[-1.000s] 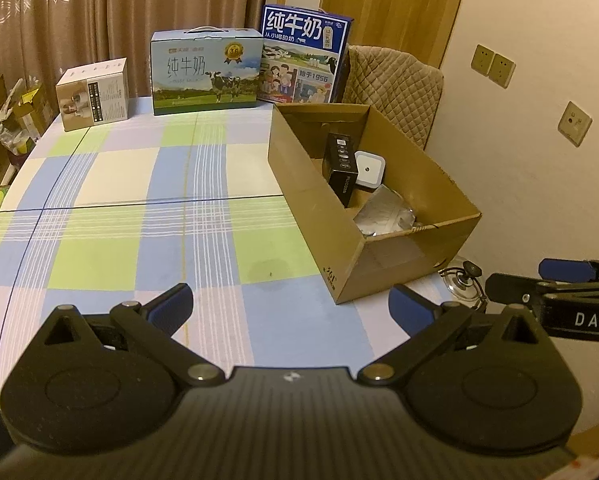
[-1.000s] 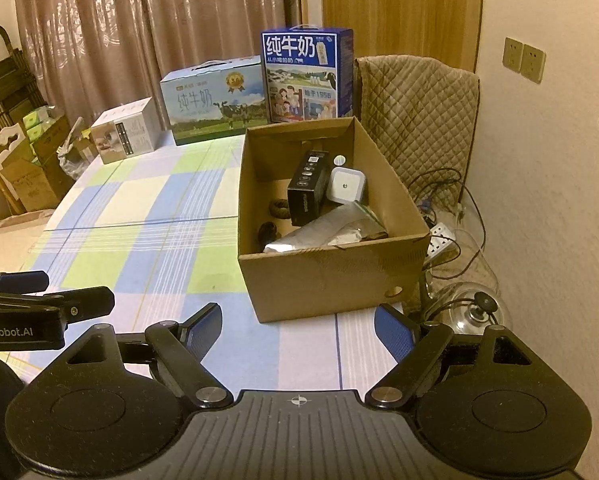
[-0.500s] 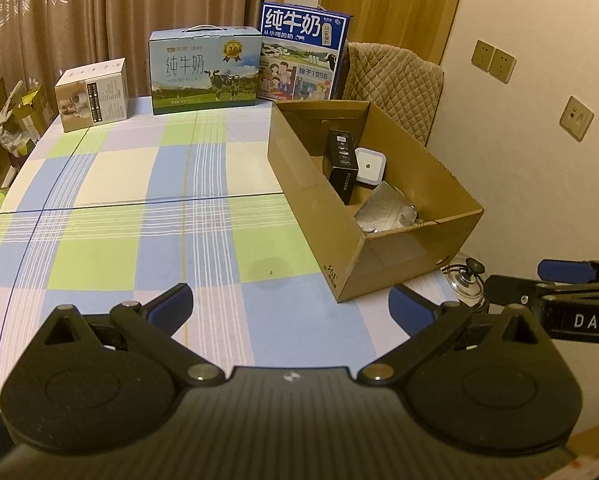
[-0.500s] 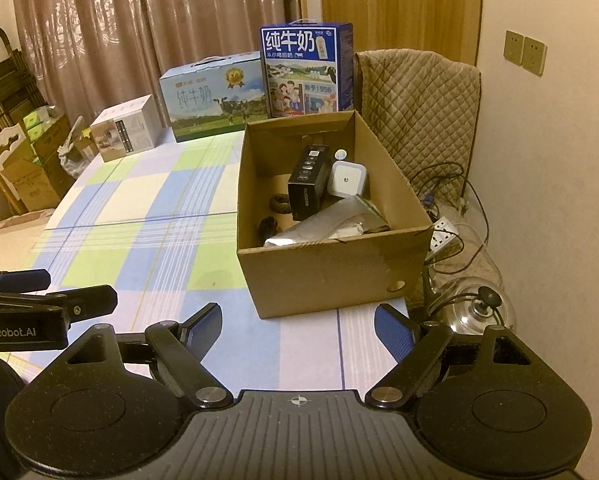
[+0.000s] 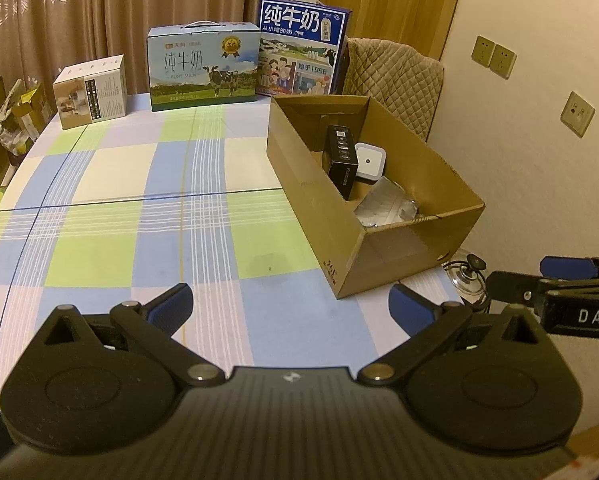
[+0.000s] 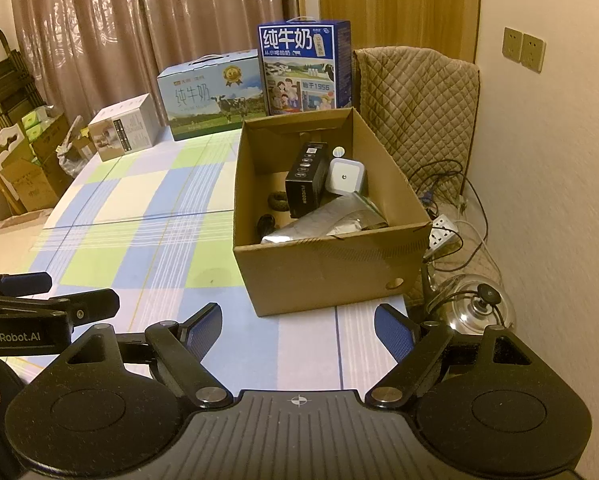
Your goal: Organize objects
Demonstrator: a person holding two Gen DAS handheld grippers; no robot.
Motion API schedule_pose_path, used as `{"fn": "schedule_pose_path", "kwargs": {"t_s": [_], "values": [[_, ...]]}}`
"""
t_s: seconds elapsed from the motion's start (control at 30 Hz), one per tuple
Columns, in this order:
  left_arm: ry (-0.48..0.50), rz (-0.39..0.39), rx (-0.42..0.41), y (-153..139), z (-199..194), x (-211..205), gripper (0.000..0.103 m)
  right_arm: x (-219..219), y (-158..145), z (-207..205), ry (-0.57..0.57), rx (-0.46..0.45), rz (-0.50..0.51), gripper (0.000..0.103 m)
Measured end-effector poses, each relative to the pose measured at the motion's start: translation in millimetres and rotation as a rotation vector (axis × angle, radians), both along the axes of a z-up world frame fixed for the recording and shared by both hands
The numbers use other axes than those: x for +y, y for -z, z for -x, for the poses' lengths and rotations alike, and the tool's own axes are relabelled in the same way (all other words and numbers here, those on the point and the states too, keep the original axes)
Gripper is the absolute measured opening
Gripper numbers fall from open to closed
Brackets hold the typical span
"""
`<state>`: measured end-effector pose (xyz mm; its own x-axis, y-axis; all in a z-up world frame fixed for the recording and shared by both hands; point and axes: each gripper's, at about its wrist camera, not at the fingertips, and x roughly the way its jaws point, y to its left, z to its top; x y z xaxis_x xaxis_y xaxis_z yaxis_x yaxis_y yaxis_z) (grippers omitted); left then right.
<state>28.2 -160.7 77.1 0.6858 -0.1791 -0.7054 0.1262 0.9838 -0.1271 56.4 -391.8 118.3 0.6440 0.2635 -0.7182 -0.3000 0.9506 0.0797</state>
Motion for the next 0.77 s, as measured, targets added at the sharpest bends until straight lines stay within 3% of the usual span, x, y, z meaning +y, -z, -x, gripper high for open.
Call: {"fn": "schedule_pose_path", "kwargs": {"t_s": [0.77], "values": [[-0.025, 0.002, -0.037, 1.1, 0.2, 2.4, 0.102, 0.3, 3.1, -1.5, -0.002, 0.006, -0.005, 0.081]]}}
